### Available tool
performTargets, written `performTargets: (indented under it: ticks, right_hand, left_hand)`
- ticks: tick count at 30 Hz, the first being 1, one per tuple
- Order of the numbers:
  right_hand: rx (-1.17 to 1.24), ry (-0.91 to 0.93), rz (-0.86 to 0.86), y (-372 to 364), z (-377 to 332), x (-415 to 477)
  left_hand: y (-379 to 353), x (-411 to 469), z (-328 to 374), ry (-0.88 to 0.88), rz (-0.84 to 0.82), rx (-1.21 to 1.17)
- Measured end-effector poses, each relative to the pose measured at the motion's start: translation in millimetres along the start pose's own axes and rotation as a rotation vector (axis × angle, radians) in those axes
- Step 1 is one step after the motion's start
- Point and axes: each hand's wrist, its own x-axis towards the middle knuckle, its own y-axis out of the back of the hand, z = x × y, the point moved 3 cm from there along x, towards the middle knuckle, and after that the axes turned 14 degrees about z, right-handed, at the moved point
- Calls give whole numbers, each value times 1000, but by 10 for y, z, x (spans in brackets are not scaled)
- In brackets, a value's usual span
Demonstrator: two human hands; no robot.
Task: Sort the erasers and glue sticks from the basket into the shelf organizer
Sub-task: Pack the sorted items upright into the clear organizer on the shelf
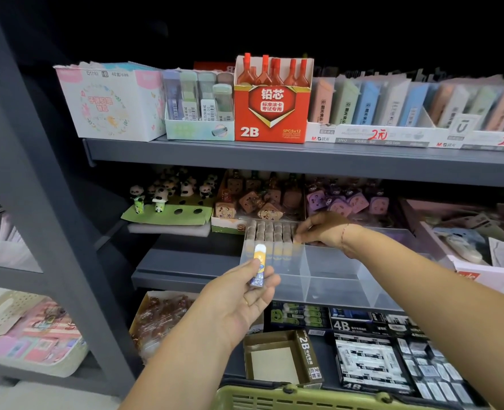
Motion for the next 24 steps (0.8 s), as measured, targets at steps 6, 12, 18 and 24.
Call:
performTargets:
  ticks: [6, 12, 18, 24]
  right_hand:
    - [-12, -26, -42, 5, -57, -15]
    - [6, -29, -47, 22, -82, -58]
    - [-18, -16, 28, 53, -139, -116]
    - [187, 119, -233, 10, -460, -600]
  left_hand:
    - [6, 15, -2, 6, 8, -9]
    - [10, 26, -8, 4, 16, -5]
    - [4, 10, -12, 11, 12, -60]
    - [-6, 17, -15, -27, -27, -25]
